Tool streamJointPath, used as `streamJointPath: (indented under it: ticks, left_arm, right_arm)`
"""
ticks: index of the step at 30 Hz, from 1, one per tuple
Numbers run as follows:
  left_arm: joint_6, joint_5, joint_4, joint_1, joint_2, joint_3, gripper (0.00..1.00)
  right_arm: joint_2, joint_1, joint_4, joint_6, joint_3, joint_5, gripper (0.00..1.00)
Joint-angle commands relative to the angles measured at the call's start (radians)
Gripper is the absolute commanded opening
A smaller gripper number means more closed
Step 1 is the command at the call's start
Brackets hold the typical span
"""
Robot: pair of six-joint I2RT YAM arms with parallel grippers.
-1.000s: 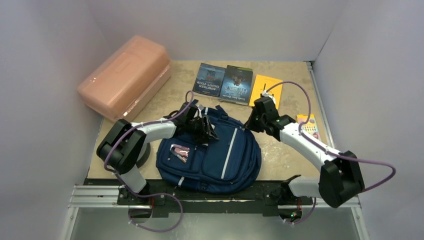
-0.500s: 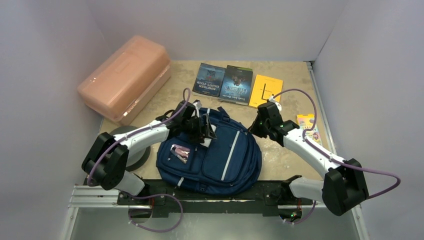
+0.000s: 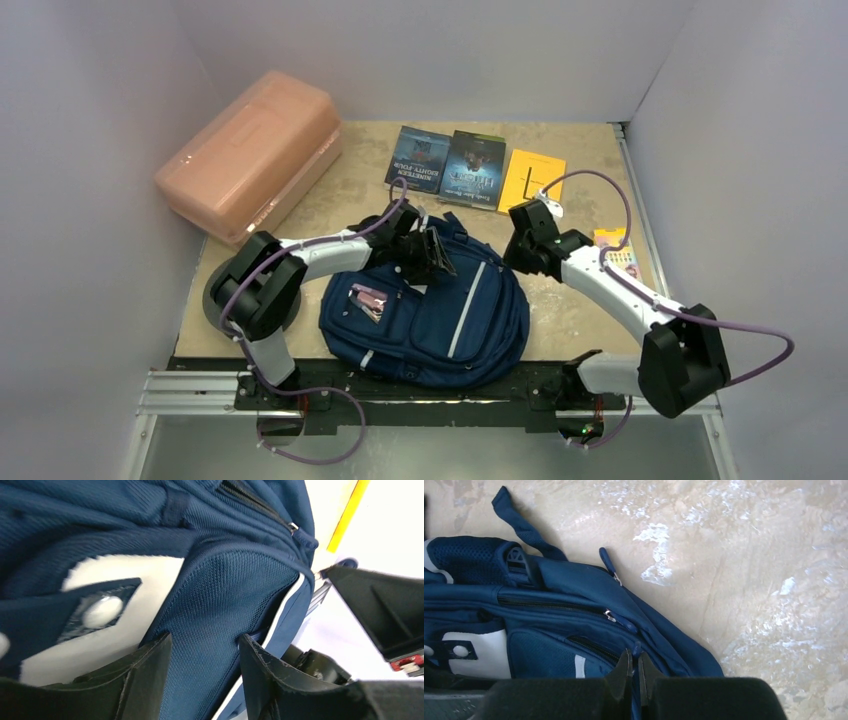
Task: Pack the student bag
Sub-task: Unzip the student bag at the center of the board.
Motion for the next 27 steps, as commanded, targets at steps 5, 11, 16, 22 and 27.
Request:
streamJointPath:
  ticks: [5, 11, 16, 22, 27]
  left_arm:
    - [0.012, -0.237, 0.001, 0.081, 0.038, -0.053, 0.53]
    - [0.111, -0.28, -0.102, 0.082, -0.042, -0.004, 0.53]
    - [0.234, -0.183, -0.142, 0.08, -0.049, 0.091, 0.59]
    - [0.289, -0.131, -0.187, 0.038, -0.125, 0.114, 0.67]
    - [0.228, -0.099, -0.195, -0.073, -0.235, 0.051, 0.65]
  right_arm:
    - [-0.169, -0.018, -0.094, 0.143, -0.191, -0.08, 0.0]
    - [-0.225, -0.014, -0.132, 0.098, -0.203, -0.183, 0.0]
    - [-0.298, 0.01, -0.155, -0.002, -0.189, -0.351, 0.0]
    - [-0.318, 0.042, -0.222, -0.09, -0.183, -0.398, 0.0]
    - [-0.282, 0.043, -0.108, -0.122, -0.188, -0.456, 0.0]
